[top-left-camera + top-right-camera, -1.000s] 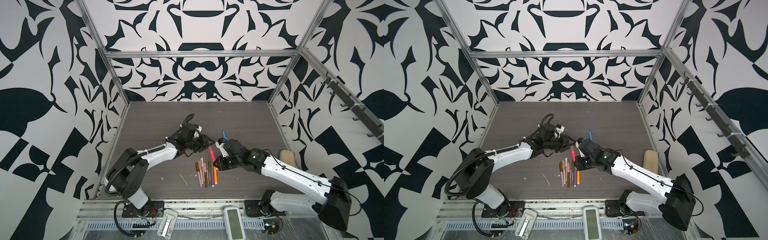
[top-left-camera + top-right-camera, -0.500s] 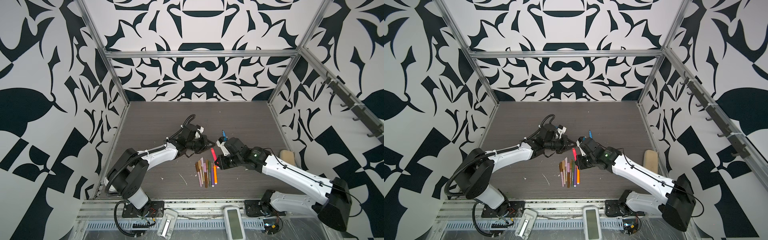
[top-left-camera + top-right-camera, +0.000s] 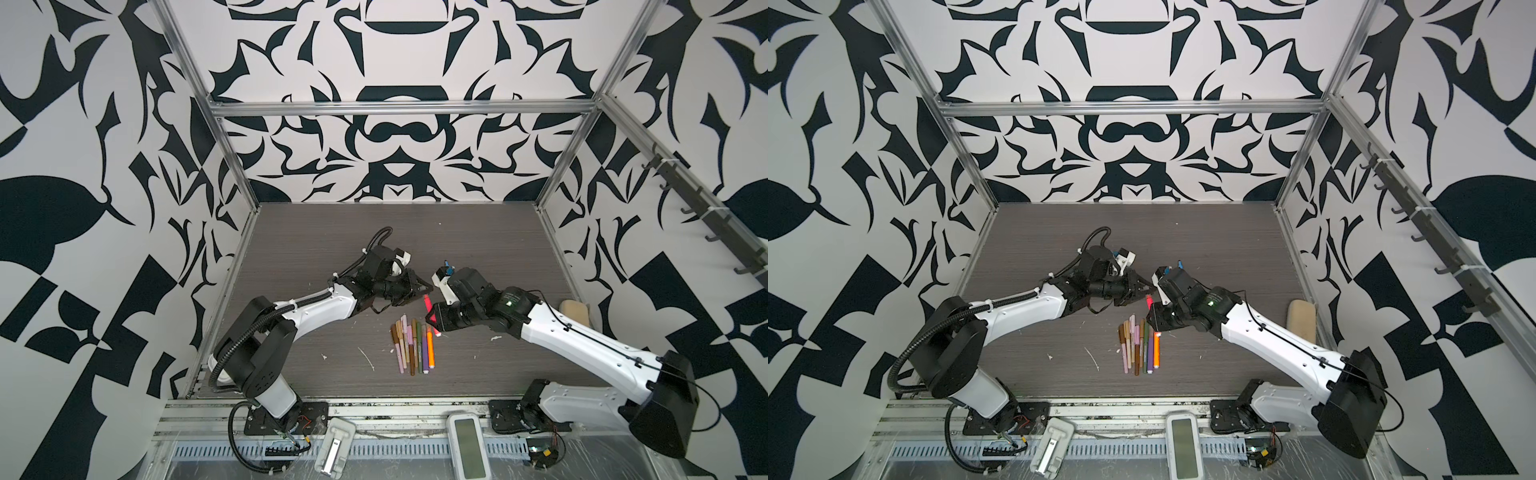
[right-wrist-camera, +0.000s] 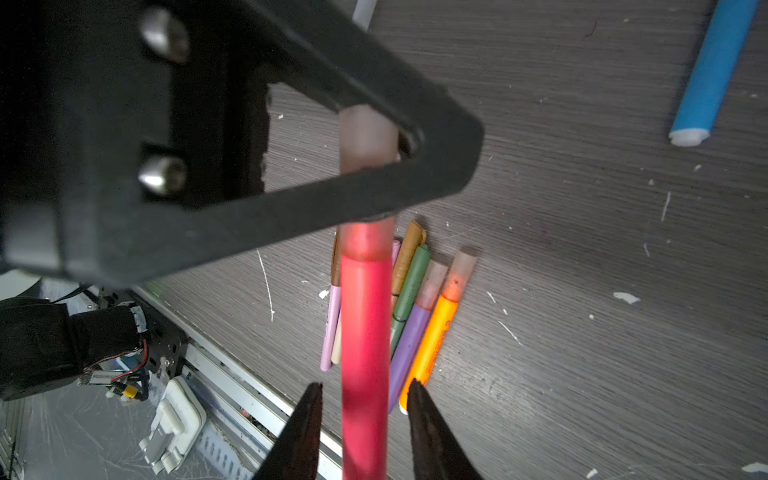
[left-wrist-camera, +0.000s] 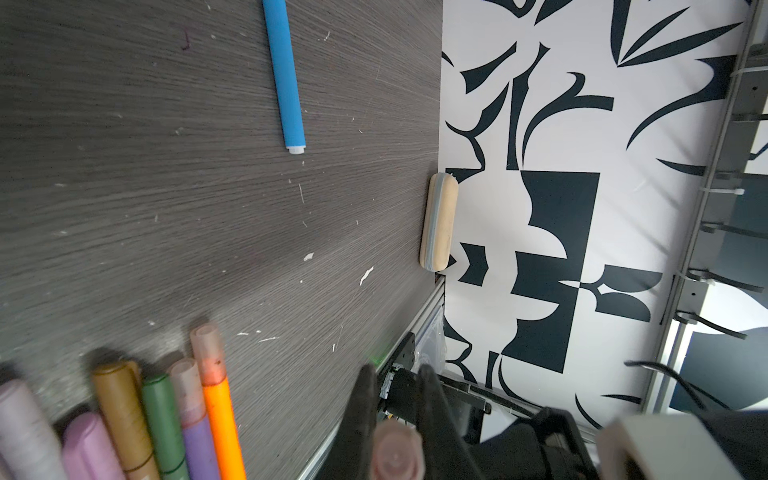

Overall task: Open the pen caps
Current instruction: 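Lift the pink highlighter and insert its cap into the left gripper, then pull the left gripper away with the pink cap while the right holds the highlighter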

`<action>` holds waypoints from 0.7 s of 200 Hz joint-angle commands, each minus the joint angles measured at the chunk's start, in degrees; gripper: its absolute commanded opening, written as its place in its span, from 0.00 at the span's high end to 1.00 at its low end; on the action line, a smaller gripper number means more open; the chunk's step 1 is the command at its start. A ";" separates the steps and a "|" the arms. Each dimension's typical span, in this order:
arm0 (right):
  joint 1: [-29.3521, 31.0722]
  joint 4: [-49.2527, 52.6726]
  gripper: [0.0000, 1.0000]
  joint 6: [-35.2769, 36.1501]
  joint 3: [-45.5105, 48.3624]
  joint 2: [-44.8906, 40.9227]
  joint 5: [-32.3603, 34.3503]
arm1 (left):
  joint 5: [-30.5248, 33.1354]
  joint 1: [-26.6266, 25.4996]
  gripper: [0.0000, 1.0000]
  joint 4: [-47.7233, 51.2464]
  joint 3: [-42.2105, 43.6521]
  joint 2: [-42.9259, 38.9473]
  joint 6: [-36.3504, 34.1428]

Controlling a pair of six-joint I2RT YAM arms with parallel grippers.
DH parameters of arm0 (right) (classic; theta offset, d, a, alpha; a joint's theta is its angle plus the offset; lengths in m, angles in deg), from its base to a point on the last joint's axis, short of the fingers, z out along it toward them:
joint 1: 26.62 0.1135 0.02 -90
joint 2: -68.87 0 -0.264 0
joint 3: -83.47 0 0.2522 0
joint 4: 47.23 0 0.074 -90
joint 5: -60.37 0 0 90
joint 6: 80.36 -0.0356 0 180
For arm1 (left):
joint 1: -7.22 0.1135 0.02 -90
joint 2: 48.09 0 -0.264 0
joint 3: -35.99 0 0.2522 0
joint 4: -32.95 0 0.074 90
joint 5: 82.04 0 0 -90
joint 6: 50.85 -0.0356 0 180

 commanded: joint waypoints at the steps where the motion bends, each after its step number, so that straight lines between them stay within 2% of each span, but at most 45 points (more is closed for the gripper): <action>1: -1.21 -1.04 0.64 1.19 -2.18 0.69 -0.34 | -0.83 -0.17 1.00 0.23 -1.39 -0.68 -0.40; 14: -1.69 -1.51 0.64 1.20 -1.96 1.31 -1.15 | -0.83 -0.17 1.00 0.21 -1.42 -0.73 -0.41; 24: -1.83 -1.85 0.72 1.28 -1.77 1.69 -1.78 | -0.90 -0.17 1.00 0.22 -1.48 -0.70 -0.50; 37: -1.88 -2.31 1.00 1.37 -1.34 1.83 -2.66 | -0.97 -0.17 1.00 0.41 -1.49 -0.52 -0.66; 73: -1.89 -3.16 1.00 0.56 1.91 0.33 -4.17 | -0.50 2.81 1.00 5.69 -5.11 0.64 -6.16; 94: -1.80 -4.82 1.00 -1.31 5.88 -0.86 -6.24 | -0.64 8.64 1.00 14.99 -14.90 4.58 -14.12; 110: -1.14 -6.71 1.00 -3.47 9.31 -2.80 -6.89 | 1.59 13.19 1.00 23.22 -24.32 8.36 -19.39; 140: -0.74 -7.87 1.00 -6.52 13.63 -7.74 -5.76 | 3.15 18.72 1.00 30.08 -35.27 13.76 -21.13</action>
